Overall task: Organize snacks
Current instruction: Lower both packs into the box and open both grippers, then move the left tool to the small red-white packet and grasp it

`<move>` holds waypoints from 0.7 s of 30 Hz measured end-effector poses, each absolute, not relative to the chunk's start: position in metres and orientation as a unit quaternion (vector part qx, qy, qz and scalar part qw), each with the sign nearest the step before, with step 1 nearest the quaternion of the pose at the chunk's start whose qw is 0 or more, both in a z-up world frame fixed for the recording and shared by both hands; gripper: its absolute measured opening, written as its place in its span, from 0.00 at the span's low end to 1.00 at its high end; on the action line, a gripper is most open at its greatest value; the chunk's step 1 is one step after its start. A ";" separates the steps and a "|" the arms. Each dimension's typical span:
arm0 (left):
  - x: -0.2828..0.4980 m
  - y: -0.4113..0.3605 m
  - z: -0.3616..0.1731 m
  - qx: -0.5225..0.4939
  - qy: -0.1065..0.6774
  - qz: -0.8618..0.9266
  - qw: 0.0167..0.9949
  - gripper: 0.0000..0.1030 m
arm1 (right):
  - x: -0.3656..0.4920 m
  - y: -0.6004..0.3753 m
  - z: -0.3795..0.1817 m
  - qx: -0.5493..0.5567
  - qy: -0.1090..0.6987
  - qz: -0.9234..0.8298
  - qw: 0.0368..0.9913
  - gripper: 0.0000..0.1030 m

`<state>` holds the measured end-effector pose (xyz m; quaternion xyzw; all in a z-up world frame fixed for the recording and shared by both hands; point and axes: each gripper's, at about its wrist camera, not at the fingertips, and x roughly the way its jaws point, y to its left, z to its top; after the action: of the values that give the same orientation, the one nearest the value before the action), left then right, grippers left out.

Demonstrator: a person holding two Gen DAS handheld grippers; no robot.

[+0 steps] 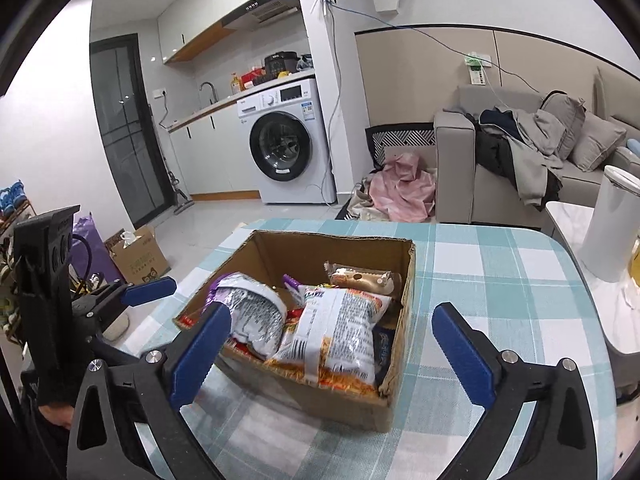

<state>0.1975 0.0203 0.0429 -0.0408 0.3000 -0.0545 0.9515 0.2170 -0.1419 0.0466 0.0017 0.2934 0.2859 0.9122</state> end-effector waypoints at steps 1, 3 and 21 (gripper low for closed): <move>0.192 0.022 0.044 -0.042 0.296 -0.053 0.953 0.99 | 0.215 -0.144 0.046 0.003 0.292 0.287 0.913 0.99; 0.184 0.025 0.046 -0.041 0.289 -0.049 0.955 0.99 | 0.211 -0.148 0.044 0.008 0.289 0.287 0.913 1.00; 0.111 0.082 0.000 -0.018 0.377 0.018 0.926 0.99 | 0.190 -0.156 0.029 0.020 0.299 0.291 0.909 0.99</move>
<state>0.1112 0.0820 -0.0005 -0.0177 0.3774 0.0183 0.9257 0.1902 -0.1562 0.0288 0.0201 0.2990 0.2910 0.9086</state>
